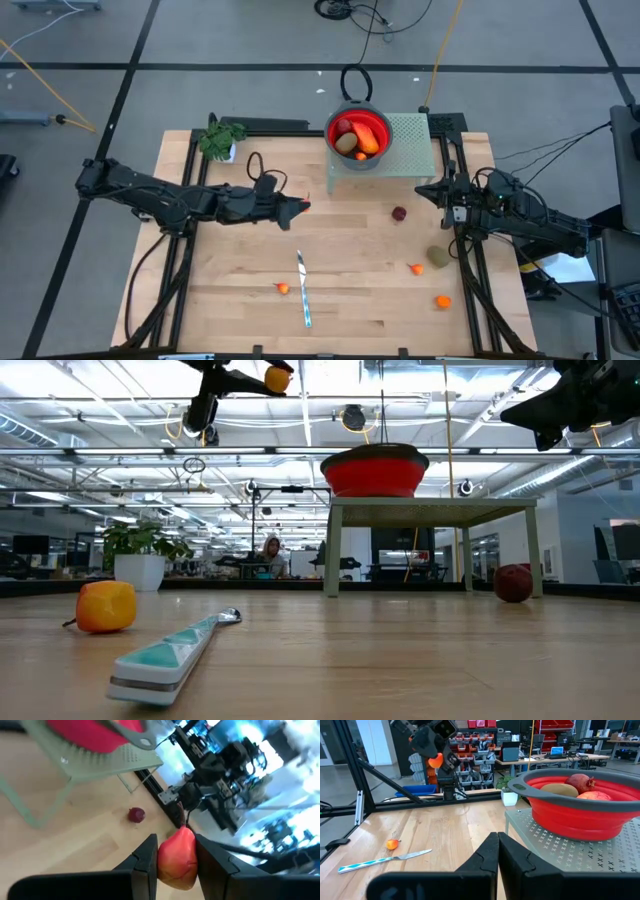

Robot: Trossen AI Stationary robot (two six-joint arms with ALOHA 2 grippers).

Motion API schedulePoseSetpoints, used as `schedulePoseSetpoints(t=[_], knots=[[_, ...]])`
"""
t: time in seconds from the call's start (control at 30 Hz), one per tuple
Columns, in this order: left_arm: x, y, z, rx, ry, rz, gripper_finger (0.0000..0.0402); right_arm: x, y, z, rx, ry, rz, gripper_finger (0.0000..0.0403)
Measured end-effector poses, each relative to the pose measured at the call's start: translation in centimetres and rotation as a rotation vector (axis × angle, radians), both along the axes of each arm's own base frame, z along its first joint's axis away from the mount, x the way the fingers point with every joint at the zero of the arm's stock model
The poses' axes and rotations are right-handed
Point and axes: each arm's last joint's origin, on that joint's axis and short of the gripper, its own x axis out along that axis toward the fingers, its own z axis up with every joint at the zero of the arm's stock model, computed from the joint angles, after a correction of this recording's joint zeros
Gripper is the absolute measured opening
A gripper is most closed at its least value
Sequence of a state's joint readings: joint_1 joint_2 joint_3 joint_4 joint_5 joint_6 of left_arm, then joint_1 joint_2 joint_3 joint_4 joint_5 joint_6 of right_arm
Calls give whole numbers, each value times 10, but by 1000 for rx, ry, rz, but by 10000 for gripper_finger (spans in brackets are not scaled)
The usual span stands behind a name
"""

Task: Pick & Place Fruit
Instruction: Put the peach into the red strainer bowl on the shelf

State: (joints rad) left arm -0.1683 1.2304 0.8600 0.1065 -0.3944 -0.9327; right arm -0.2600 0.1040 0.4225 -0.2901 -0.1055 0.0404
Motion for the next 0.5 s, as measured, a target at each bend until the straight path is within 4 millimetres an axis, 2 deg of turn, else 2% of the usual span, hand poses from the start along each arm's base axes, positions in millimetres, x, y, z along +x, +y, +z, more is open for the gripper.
schedulePoseSetpoints(t=[0.27, 0.5], knots=[[1, 3, 5, 347, 39, 15, 97, 0, 0, 0, 0, 0, 0, 0], [3, 19, 20, 560, -14, 94, 97, 0, 0, 0, 0, 0, 0, 0]])
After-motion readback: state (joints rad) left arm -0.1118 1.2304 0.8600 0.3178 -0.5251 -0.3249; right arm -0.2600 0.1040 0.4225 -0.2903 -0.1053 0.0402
